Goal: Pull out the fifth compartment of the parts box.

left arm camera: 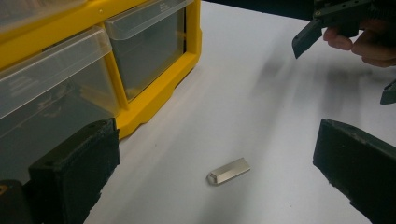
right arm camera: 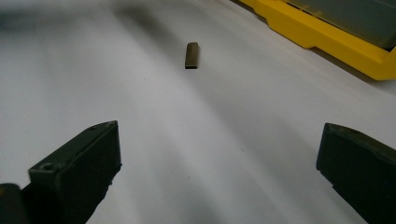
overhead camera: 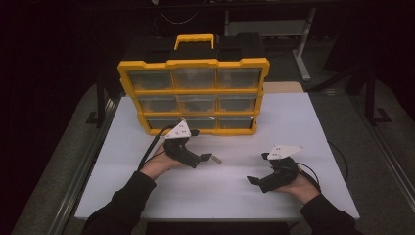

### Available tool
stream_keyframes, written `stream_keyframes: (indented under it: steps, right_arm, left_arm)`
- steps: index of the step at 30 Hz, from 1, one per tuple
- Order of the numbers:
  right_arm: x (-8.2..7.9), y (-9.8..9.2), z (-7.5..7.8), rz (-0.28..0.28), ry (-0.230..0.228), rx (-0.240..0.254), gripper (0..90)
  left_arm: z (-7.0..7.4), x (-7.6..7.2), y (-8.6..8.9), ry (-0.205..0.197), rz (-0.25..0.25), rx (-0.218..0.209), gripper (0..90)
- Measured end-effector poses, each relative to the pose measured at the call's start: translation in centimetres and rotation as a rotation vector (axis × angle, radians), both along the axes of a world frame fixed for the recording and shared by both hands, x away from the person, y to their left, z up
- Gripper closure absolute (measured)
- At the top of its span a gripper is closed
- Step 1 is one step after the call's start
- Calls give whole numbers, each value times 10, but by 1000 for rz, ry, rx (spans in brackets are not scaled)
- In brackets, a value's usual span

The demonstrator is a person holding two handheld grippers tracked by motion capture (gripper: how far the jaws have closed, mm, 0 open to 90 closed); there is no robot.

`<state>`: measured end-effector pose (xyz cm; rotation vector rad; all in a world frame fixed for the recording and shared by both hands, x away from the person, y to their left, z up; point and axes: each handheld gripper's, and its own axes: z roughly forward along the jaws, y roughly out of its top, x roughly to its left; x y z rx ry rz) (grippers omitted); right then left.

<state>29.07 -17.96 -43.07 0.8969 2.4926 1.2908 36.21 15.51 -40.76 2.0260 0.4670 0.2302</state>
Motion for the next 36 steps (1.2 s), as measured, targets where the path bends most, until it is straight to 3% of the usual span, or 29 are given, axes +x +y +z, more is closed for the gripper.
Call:
stream_keyframes:
  steps: [10,36]
  right_arm:
    - [2,1,-1,31,4,-5,0]
    - [3,0,-3,22,4,-2,0]
  left_arm:
    - [-2,3,-5,0,-4,6,1]
    - [-3,14,-22,-13,5,-16,1]
